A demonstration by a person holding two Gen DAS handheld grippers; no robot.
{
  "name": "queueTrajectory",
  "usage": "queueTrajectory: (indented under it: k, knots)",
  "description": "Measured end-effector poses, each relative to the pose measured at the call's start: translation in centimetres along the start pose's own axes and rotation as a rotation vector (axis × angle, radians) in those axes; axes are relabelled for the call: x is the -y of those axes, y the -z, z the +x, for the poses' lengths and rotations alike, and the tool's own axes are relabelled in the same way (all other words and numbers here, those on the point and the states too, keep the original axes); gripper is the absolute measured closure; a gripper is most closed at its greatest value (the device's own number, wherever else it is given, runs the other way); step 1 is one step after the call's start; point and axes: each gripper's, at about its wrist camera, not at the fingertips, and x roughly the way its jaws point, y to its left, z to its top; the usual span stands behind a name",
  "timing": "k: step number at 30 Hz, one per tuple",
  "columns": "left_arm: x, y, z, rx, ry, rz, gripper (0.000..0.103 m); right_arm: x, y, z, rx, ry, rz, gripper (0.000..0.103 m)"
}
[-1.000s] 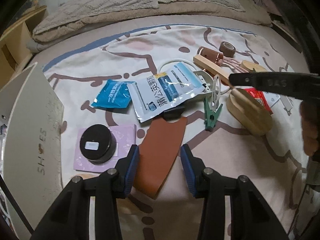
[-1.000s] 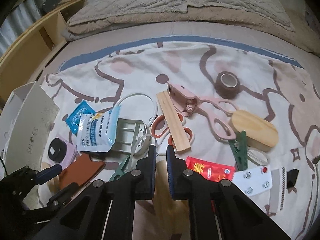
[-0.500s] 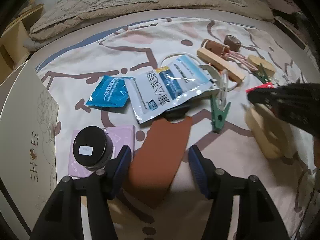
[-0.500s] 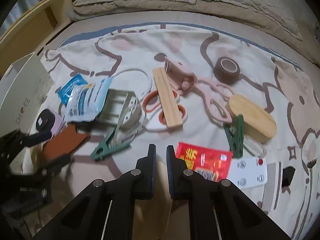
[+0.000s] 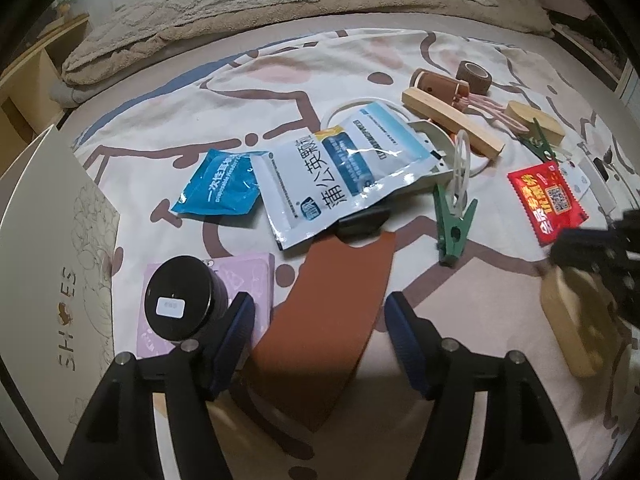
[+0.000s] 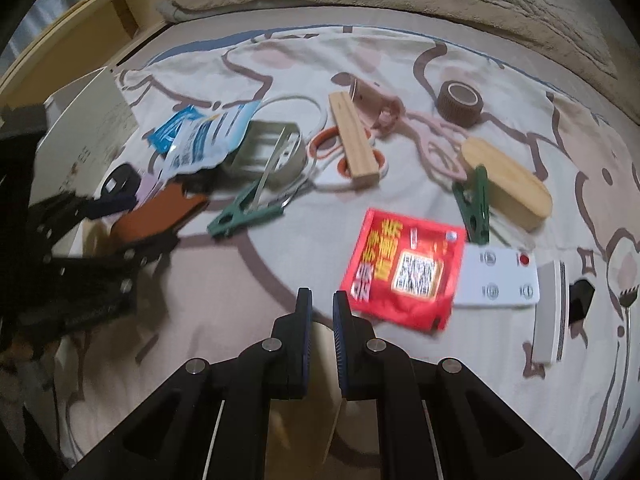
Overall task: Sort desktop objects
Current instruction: 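Close the left tool on the brown leather strip and lift it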
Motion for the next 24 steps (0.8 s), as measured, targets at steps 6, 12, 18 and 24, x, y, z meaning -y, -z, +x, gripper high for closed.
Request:
queueTrajectory:
  k: [6, 12, 18, 24]
  knots:
    - [0.3, 0.4, 0.2, 0.013, -0.007, 0.012, 0.039, 0.1, 1.7, -0.8, -0.011, -0.011, -0.026, 0.092]
    - [0.9, 1.1, -0.3, 0.027, -0.007, 0.052, 0.047, 0.1, 3.0, -1.3, -0.011, -0.015, -0.043, 0.092]
    - [1.2, 2.4, -0.9, 0.001, 0.054, 0.053, 0.052, 0.0, 4.2, -1.6, -0.005, -0.016, -0.096, 0.092]
    - [1.7, 3.9, -2.1, -0.015, 0.115, 0.068, 0.053, 0.3, 4.5, -1.7, -0.008, -0.022, -0.079, 0.092]
